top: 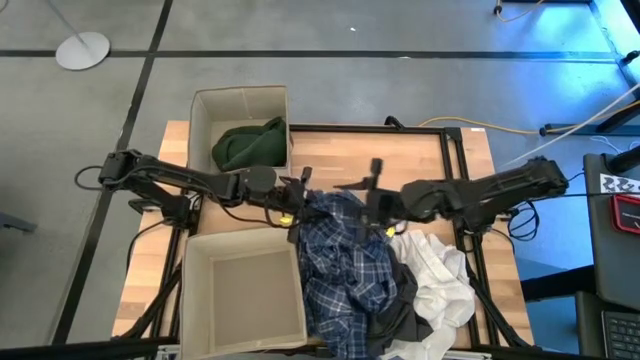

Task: Sort clothes
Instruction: Put the blue long sleeve shirt into the top laundry organizer

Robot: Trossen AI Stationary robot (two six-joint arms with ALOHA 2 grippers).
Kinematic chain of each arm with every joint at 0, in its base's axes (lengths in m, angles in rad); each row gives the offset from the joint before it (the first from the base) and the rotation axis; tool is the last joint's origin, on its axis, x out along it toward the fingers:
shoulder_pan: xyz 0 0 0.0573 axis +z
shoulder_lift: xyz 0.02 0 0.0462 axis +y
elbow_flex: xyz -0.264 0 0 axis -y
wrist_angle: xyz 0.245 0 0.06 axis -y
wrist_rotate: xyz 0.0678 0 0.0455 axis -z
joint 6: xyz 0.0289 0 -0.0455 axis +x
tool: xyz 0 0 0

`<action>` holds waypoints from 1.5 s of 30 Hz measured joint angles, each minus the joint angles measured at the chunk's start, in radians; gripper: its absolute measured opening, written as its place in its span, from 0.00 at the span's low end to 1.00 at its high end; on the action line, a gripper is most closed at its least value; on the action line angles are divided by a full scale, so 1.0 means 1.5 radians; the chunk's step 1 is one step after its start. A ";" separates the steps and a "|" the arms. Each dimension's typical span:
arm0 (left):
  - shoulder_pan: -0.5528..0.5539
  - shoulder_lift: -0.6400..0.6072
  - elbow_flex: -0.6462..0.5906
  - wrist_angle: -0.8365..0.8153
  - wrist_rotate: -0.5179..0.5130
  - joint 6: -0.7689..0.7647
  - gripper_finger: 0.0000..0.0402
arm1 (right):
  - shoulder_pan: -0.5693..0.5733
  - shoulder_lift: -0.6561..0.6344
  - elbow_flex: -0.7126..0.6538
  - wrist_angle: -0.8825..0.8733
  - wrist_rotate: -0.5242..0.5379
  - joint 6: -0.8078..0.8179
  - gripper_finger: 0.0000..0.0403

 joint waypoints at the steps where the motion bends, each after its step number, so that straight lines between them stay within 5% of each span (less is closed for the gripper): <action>1: 0.002 -0.008 0.000 0.000 -0.004 0.002 0.01 | 0.007 -0.012 0.000 -0.023 0.012 0.010 0.40; 9: 0.040 -0.082 0.001 -0.006 -0.036 0.020 0.01 | 0.069 -0.126 0.000 -0.245 0.172 0.159 0.59; 20: 0.106 -0.135 0.152 -0.096 -0.100 0.117 0.01 | 0.080 -0.126 -0.005 -0.554 0.179 0.450 0.60; 32: 0.165 -0.135 0.450 -0.331 -0.278 0.268 0.01 | 0.078 -0.123 -0.139 -0.451 0.196 0.467 0.60; 45: 0.179 -0.135 0.680 -0.367 -0.527 0.579 0.01 | 0.078 -0.123 -0.196 -0.377 0.194 0.470 0.60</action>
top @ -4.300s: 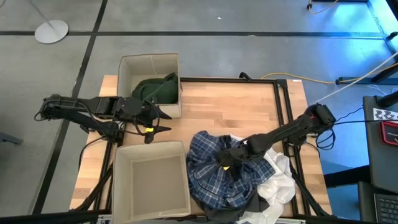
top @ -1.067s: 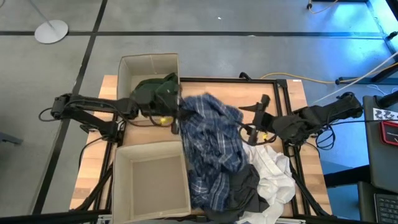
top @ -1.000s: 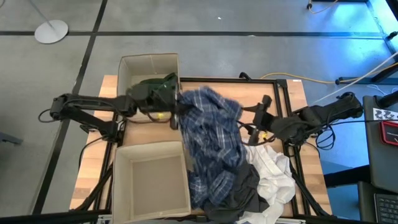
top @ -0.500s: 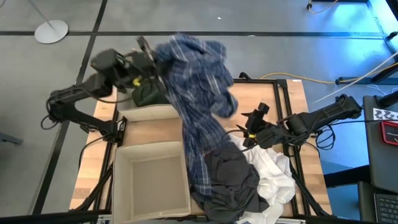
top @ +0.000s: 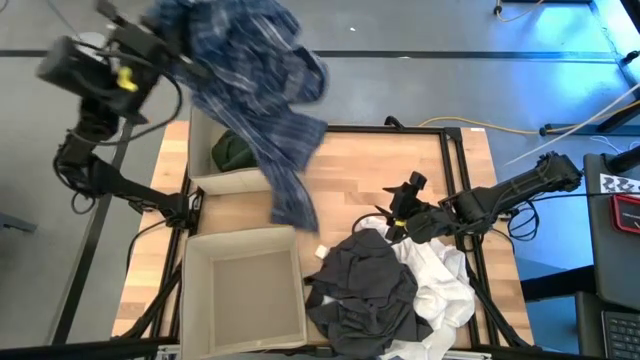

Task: Sort clothes
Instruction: Put the blue long sleeve shirt into the top laundry organizer

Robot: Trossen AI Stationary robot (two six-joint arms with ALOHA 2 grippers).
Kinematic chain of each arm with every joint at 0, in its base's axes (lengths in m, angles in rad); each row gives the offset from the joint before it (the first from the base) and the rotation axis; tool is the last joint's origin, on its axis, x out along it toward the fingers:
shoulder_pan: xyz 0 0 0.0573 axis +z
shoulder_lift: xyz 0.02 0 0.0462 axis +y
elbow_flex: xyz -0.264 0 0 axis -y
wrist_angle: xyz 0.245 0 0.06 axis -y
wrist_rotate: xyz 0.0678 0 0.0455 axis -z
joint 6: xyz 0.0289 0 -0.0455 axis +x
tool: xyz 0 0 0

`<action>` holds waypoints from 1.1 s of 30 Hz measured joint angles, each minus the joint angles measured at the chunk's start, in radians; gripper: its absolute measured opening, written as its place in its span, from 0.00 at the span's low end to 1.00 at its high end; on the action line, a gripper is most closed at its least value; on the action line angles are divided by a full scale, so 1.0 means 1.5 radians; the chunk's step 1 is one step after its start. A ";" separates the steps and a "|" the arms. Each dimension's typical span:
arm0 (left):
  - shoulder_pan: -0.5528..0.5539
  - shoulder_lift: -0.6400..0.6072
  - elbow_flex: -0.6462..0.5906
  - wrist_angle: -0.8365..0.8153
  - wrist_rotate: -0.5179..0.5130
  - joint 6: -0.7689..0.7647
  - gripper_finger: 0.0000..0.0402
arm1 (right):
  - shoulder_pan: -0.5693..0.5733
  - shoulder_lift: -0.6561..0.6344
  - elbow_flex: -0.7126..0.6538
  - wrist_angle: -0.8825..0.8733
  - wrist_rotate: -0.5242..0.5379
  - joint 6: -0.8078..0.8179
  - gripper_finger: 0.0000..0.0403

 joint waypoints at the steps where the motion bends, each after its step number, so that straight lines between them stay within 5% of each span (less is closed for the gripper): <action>1: 0.005 0.000 0.012 0.000 -0.013 0.019 0.01 | 0.000 0.000 0.000 0.004 0.000 0.000 0.60; 8: 0.056 -0.001 0.037 -0.043 -0.037 0.000 0.01 | 0.000 0.000 0.000 0.024 0.000 0.000 0.60; 16: 0.166 0.035 0.024 -0.313 -0.033 -0.163 0.01 | 0.000 0.000 0.000 0.023 -0.001 0.008 0.60; 22: 0.275 0.033 -0.083 -0.432 0.004 -0.332 0.02 | 0.001 0.000 -0.025 0.049 -0.006 0.009 0.60; 33: 0.351 0.019 -0.340 -0.426 0.151 -0.457 0.03 | 0.001 0.000 -0.079 0.091 -0.020 0.036 0.60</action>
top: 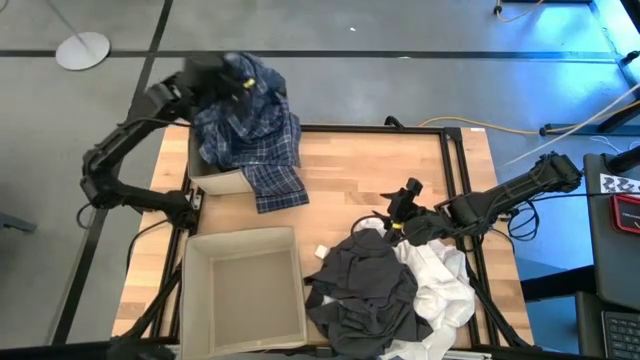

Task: Sort clothes
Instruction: Put the blue long sleeve shirt into the top laundry organizer

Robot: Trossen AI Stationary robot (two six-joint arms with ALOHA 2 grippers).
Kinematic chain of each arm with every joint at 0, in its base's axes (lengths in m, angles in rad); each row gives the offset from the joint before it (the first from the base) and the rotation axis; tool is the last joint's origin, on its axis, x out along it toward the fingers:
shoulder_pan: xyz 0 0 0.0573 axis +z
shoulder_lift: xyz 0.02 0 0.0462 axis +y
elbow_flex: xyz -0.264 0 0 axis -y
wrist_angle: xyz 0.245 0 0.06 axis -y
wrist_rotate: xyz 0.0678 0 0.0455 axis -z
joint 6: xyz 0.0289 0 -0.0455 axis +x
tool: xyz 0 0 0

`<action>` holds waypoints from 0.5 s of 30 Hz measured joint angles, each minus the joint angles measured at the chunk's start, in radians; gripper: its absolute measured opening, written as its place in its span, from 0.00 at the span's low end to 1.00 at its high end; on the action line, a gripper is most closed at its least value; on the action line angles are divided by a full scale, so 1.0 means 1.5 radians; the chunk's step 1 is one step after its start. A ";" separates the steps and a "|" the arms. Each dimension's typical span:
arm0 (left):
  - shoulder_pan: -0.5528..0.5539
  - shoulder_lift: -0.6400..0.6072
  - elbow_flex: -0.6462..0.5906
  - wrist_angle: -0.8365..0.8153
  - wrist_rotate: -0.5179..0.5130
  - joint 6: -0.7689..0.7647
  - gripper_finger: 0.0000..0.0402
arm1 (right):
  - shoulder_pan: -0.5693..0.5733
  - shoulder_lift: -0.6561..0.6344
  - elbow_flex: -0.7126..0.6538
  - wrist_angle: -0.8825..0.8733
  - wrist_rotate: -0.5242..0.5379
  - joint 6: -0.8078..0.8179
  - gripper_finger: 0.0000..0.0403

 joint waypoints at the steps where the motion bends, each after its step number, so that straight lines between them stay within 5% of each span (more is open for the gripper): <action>1: 0.001 0.000 -0.023 0.000 0.008 -0.005 0.03 | 0.000 0.000 -0.003 0.004 0.000 0.000 0.60; 15: 0.025 0.005 -0.200 -0.022 0.046 -0.083 0.17 | -0.001 0.000 -0.010 0.006 0.003 0.000 0.60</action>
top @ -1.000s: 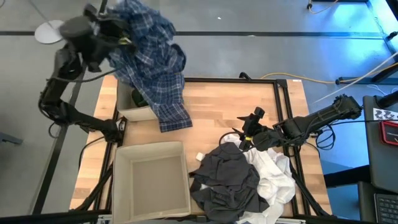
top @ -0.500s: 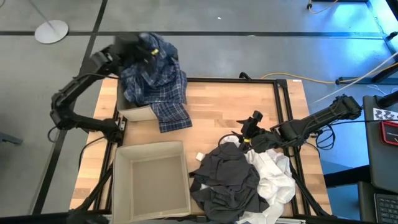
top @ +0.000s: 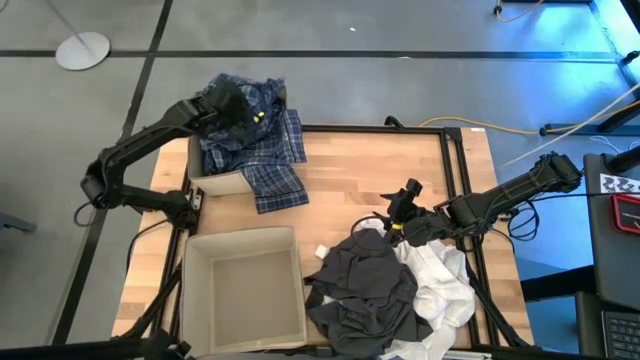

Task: Sort clothes
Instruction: Put the blue long sleeve shirt into the top laundry organizer

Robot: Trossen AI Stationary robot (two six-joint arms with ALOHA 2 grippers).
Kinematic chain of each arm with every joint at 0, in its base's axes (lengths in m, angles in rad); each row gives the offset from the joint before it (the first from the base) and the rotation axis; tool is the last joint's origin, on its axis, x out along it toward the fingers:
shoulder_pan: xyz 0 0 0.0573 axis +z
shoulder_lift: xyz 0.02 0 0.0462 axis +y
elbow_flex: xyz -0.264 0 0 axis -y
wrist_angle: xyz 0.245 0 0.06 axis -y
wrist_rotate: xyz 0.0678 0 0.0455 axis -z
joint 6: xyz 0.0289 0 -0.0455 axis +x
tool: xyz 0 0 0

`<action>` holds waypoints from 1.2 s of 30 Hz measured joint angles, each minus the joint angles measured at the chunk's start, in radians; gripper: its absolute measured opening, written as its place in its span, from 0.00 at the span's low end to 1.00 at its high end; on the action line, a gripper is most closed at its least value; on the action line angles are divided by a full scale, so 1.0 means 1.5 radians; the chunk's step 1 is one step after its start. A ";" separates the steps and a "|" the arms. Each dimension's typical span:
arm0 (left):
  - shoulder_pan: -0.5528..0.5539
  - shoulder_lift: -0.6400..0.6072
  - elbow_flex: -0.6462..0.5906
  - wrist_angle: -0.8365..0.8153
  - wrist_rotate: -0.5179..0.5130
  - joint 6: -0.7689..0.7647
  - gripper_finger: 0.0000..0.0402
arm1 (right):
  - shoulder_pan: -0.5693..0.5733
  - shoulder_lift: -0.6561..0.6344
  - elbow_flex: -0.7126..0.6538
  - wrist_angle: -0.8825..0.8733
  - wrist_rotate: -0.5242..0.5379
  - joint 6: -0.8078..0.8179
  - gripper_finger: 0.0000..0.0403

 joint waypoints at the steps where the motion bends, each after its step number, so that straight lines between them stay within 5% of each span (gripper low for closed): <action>1: 0.005 0.001 0.000 -0.011 0.005 -0.007 0.20 | 0.000 0.000 0.000 0.000 0.000 0.000 0.60; 6: 0.030 0.002 0.024 -0.109 0.040 -0.033 0.35 | 0.000 0.000 0.000 0.000 0.000 0.000 0.60; 14: 0.020 0.002 0.179 -0.274 0.212 -0.056 0.50 | 0.000 0.000 0.000 0.007 0.001 -0.002 0.60; 19: -0.016 -0.013 0.256 -0.236 0.233 -0.060 0.52 | 0.000 0.000 0.000 0.014 0.001 -0.002 0.60; 24: -0.107 -0.019 0.247 -0.173 0.353 -0.046 0.52 | 0.000 0.000 0.000 0.014 0.001 -0.003 0.60; 28: -0.216 -0.006 0.207 -0.134 0.315 -0.036 0.52 | 0.000 0.000 0.000 0.014 0.001 -0.006 0.60; 36: -0.376 0.035 0.114 -0.065 0.082 0.068 0.52 | 0.000 0.000 0.000 0.022 0.001 -0.018 0.60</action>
